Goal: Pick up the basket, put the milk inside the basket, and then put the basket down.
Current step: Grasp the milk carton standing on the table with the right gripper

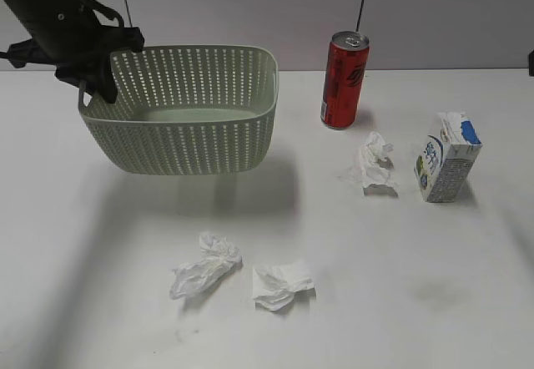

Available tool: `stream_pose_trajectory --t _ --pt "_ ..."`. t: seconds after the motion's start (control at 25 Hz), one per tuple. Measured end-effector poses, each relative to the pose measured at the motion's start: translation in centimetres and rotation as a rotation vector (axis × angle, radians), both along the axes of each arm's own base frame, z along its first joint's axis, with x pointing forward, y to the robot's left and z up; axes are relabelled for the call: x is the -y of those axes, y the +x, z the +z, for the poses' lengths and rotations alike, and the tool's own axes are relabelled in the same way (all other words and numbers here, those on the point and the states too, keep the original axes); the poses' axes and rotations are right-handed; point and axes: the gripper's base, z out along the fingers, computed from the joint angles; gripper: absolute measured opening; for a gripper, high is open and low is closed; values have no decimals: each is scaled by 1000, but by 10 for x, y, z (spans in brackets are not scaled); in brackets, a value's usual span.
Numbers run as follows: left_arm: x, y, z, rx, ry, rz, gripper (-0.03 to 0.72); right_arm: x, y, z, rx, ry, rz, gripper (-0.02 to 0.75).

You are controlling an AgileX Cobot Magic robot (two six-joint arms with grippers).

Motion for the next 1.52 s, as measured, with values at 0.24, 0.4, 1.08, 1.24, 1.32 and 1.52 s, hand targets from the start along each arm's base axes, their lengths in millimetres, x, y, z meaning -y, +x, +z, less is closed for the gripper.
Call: stream_pose_trajectory --t 0.24,0.4,1.08,1.24,1.32,1.52 --pt "0 0 0 1 0 0 0 -27 59 -19 -233 -11 90 672" --pt "0 0 0 1 0 0 0 -47 88 -41 -333 -30 103 669" --pt "-1 1 0 9 14 -3 0 -57 136 -160 -678 -53 29 631" --pt "-1 1 0 12 17 -4 0 -57 137 -165 -681 -42 10 535" --pt "-1 1 0 16 16 -3 0 -57 137 -164 -679 -39 5 463" --pt "-1 3 1 38 12 0 0 -57 138 -164 -677 -41 5 349"
